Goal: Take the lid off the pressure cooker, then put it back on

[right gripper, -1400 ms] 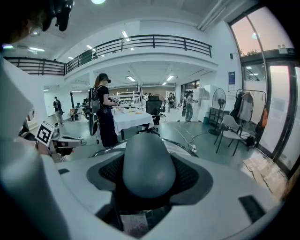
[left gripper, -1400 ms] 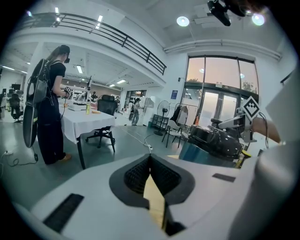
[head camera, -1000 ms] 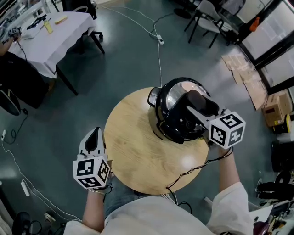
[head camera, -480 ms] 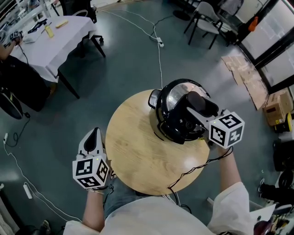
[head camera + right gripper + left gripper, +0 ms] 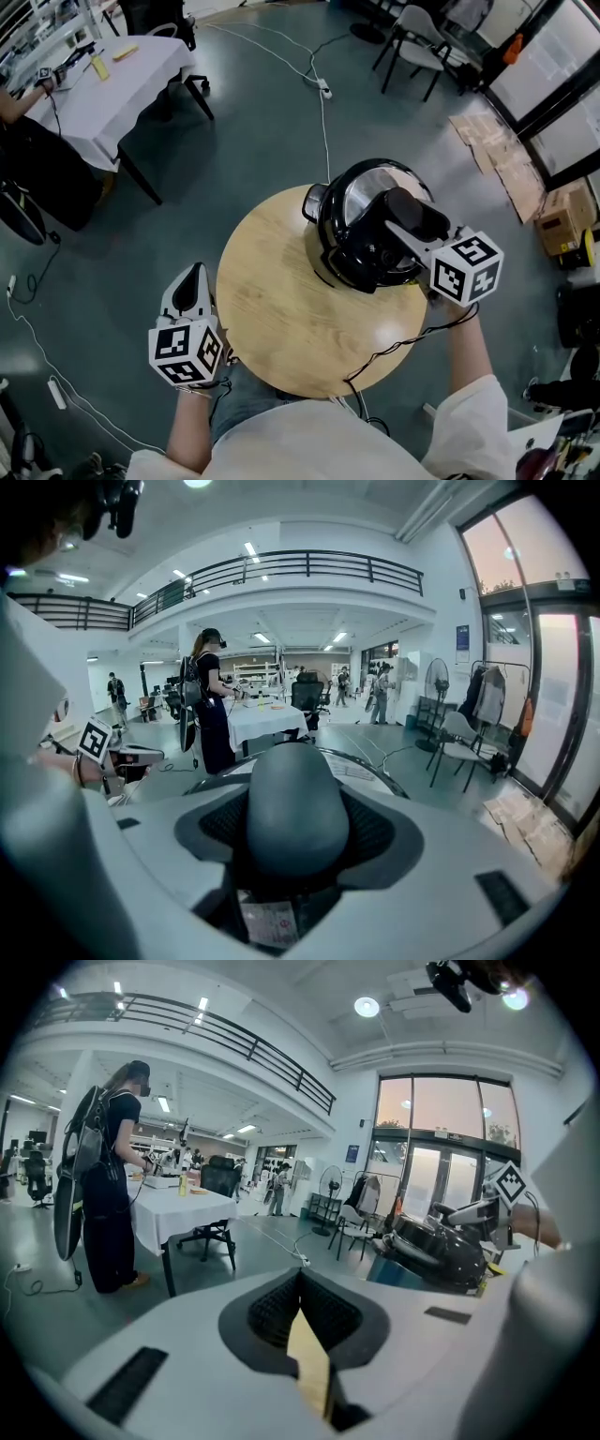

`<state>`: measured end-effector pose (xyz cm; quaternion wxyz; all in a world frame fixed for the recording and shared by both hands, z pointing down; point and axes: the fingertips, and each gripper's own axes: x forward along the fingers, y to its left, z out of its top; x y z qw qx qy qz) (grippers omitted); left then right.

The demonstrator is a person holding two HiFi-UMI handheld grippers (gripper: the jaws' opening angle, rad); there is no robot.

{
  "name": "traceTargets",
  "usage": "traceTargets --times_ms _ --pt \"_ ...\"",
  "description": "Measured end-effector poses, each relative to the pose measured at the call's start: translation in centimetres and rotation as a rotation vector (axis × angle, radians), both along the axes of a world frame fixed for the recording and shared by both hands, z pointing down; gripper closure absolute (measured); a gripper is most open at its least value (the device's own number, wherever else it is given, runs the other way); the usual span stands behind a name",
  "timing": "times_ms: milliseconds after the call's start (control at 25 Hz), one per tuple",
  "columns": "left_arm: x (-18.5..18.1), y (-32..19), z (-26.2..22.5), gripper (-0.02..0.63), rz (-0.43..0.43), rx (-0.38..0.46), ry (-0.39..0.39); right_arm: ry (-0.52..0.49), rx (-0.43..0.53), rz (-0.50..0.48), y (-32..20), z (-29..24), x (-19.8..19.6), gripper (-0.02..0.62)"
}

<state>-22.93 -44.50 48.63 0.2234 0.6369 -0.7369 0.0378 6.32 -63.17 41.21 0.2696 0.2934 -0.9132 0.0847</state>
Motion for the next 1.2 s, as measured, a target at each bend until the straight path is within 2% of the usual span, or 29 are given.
traceTargets --times_ms 680,1200 --pt "-1.4 -0.8 -2.2 0.611 0.075 0.063 0.004 -0.041 0.095 0.098 2.3 -5.6 -0.1 0.305" --pt "-2.2 -0.8 -6.0 0.611 0.213 0.133 0.002 -0.080 0.174 0.219 8.7 -11.0 -1.2 0.307"
